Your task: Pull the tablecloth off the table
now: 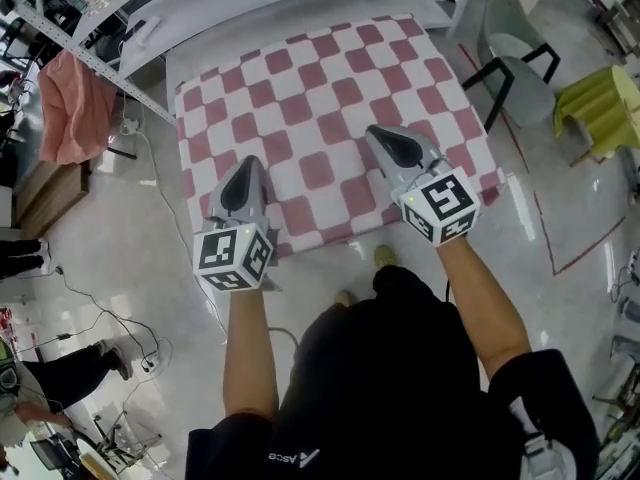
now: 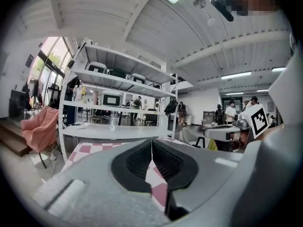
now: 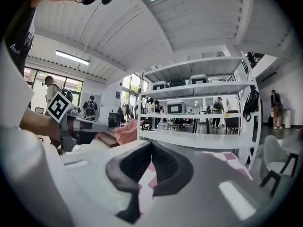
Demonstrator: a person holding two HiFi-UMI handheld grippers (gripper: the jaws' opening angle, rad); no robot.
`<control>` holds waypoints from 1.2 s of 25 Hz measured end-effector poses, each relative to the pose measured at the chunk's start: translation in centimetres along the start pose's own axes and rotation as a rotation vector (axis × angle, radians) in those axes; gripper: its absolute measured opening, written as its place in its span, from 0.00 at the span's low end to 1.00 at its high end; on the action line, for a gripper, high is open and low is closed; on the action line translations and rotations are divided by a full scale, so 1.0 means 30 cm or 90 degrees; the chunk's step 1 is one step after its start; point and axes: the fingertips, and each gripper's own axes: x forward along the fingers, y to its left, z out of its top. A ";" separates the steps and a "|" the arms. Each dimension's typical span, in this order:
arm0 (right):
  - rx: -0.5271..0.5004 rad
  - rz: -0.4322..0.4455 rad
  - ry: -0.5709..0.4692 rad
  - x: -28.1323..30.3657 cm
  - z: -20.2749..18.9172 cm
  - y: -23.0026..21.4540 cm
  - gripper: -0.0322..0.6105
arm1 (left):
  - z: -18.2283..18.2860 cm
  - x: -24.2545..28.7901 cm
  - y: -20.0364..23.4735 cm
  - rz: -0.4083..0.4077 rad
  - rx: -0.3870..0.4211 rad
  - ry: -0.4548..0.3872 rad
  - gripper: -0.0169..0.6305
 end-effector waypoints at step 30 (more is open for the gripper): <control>0.103 -0.092 0.426 0.389 -0.704 -0.631 0.59 | -0.616 0.448 0.435 0.198 -0.073 0.448 0.45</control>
